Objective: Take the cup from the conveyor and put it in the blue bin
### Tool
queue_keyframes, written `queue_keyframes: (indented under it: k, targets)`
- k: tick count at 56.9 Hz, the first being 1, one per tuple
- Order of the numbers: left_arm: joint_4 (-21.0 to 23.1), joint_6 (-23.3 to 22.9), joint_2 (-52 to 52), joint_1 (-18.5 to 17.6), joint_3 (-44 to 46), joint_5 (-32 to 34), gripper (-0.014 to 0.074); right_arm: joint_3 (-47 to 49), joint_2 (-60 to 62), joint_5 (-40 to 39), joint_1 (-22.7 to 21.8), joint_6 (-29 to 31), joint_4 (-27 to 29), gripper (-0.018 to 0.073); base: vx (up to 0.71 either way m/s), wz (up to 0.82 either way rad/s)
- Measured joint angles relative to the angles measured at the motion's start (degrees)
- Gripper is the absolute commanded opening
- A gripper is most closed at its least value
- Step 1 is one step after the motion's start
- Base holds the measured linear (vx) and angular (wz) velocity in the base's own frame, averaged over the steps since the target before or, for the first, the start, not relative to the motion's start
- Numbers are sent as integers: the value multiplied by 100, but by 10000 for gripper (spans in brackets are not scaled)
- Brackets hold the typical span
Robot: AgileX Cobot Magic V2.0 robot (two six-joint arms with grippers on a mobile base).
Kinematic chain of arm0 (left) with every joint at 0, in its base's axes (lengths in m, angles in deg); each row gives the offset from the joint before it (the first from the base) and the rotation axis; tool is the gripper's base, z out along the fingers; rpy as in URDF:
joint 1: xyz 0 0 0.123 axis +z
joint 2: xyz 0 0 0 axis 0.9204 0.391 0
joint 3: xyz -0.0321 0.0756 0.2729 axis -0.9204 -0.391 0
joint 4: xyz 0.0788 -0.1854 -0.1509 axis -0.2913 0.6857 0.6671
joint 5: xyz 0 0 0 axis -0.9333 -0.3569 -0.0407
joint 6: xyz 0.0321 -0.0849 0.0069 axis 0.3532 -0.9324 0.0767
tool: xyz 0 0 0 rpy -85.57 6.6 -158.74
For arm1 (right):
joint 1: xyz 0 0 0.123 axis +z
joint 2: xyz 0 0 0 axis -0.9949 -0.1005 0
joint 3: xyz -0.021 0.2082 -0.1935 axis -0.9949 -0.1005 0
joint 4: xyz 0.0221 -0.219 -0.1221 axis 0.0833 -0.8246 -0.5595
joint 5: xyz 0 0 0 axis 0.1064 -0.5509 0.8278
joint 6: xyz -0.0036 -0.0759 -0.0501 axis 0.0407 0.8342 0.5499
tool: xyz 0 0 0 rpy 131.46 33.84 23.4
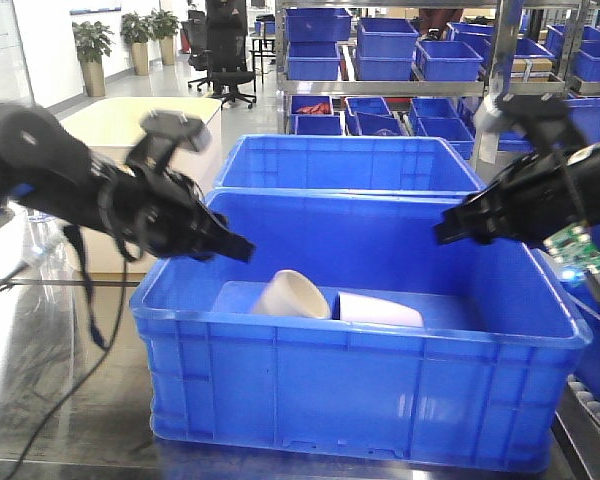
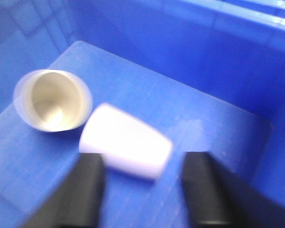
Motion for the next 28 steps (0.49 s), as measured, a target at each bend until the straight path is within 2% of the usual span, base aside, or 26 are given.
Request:
queue_keyframes:
  k: [2, 10, 15, 20, 28]
  targets:
    - [-70, 0, -157, 0, 0, -116, -15, 0, 143, 142, 0, -127, -136, -17, 0, 0]
    - [-373, -72, -844, 0, -35, -370, -8, -2, 861, 931, 0, -330, -580, -9, 0, 0]
    - [-393, -97, -1445, 0, -443, -312, -6, -224, 1458, 1052, 0, -335, -656, -9, 0, 0]
    - [-393, -23, -2164, 0, -1408, 60, -5, -937, 2285, 750, 0, -335, -672, -9, 0, 0]
    - [-176, 414, -3723, 0, -3758, 1273, -2, -2826, 4046, -372, 0, -335, -866, -9, 0, 0]
